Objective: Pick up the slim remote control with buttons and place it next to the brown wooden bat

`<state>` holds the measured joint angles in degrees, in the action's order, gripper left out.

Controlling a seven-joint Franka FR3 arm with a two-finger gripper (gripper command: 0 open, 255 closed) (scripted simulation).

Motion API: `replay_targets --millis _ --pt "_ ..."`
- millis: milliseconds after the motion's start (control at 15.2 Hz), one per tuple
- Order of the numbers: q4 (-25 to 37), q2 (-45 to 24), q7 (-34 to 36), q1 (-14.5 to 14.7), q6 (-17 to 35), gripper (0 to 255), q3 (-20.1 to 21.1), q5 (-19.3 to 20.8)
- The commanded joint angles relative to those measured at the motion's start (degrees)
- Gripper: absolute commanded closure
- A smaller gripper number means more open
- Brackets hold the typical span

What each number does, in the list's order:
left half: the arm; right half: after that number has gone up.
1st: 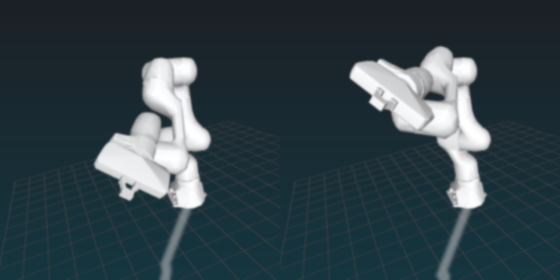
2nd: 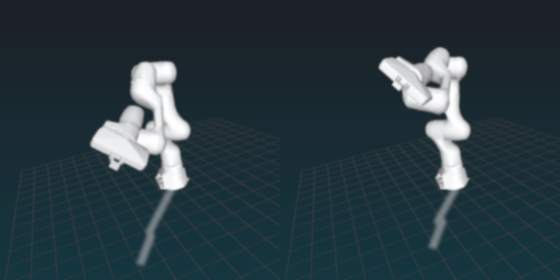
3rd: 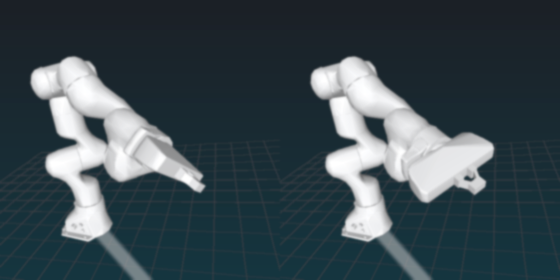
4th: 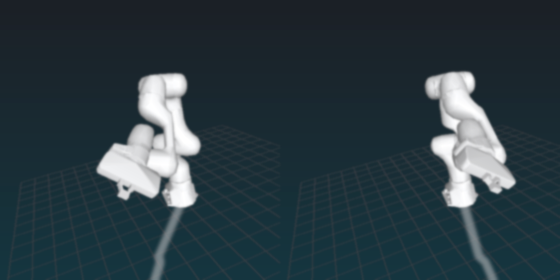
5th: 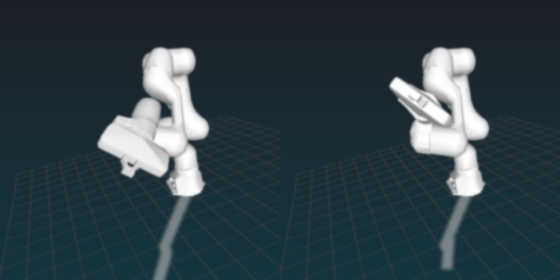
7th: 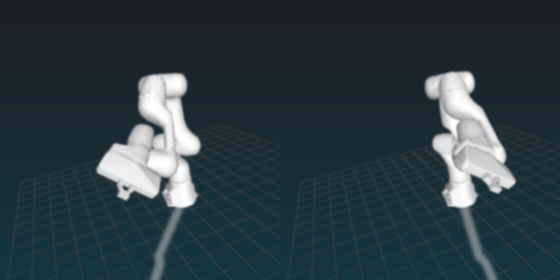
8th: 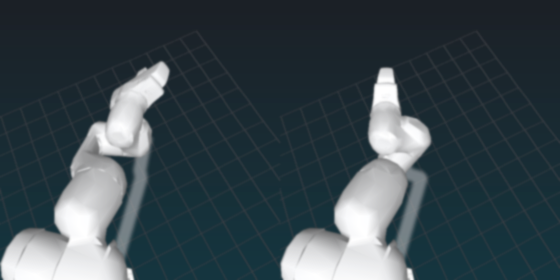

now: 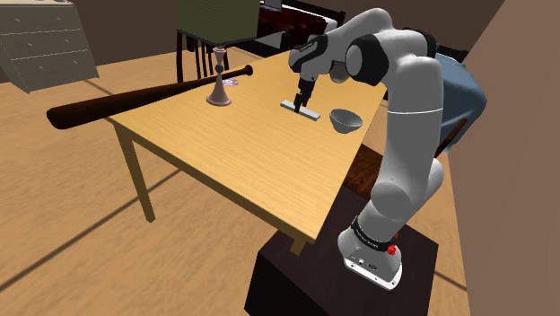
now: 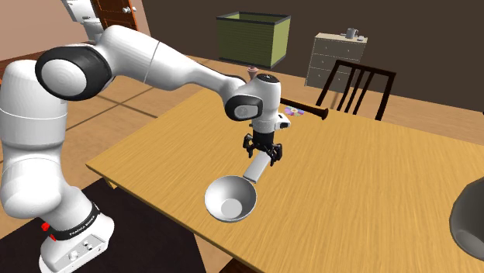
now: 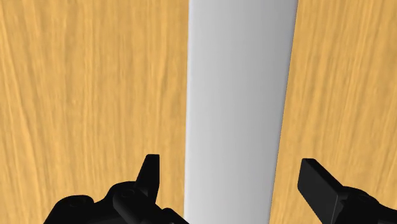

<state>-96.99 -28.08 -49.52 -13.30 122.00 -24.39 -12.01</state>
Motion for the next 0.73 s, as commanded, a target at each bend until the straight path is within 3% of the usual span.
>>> replay_targets --millis 0,396,462,660 --pt "-0.2 -0.1 0.0 0.0 0.3 0 0.0 -0.1" --pt "-0.2 -0.1 0.0 0.0 0.3 0 0.0 -0.1" --pt "-0.2 -0.1 0.0 0.0 0.3 255 0.0 -0.1" --pt "-0.2 -0.1 0.0 0.0 0.3 255 0.0 -0.1"
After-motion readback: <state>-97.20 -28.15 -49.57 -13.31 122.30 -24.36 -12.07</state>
